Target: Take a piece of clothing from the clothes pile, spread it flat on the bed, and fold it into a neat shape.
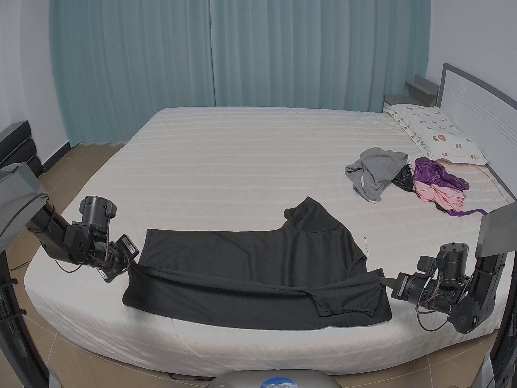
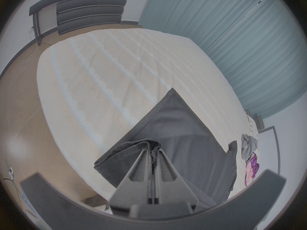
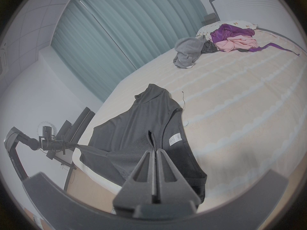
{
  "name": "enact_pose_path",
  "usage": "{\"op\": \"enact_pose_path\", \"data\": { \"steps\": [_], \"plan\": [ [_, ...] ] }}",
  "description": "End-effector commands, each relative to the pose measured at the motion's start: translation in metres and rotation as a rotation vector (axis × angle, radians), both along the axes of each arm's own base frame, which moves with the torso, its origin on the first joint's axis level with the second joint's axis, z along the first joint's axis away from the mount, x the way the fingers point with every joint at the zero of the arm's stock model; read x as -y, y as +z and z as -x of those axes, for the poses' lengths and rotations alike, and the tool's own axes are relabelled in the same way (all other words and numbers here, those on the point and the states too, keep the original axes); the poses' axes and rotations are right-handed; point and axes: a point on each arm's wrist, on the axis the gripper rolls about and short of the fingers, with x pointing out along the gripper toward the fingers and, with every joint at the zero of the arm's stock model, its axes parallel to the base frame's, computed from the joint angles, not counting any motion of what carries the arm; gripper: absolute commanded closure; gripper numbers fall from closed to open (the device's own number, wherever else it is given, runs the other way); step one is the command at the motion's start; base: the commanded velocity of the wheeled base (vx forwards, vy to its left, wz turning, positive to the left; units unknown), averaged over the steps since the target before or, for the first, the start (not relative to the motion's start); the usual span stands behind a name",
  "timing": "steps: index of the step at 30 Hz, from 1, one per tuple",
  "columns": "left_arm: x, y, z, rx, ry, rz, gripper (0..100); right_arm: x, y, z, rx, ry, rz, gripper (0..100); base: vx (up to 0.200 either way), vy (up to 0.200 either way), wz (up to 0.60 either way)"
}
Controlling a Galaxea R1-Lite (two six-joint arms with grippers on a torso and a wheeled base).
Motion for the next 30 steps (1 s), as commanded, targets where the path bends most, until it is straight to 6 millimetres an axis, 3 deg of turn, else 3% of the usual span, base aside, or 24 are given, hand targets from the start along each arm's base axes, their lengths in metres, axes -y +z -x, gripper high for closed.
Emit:
{"op": "enact_pose_path", "data": {
  "steps": [1, 8, 19, 30],
  "plan": [
    [-0.004, 0.015, 0.011, 0.031, 0.007, 0.001, 100, 0.001, 0.008, 0.01, 0.012, 0.013, -0.012, 100, 0.0, 0.0, 0.0],
    [-0.01, 0.032, 0.029, 0.035, -0.022, -0.036, 100, 0.004, 0.017, 0.032, 0.035, 0.04, -0.03, 100, 0.0, 0.0, 0.0],
    [-0.006, 0.026, 0.049, -0.017, -0.08, -0.067, 100, 0.007, 0.031, 0.046, 0.073, 0.039, -0.039, 100, 0.0, 0.0, 0.0],
    [-0.006, 0.03, 0.071, -0.024, -0.126, -0.076, 100, 0.007, 0.033, 0.052, 0.024, 0.046, -0.033, 100, 0.0, 0.0, 0.0]
  ]
}}
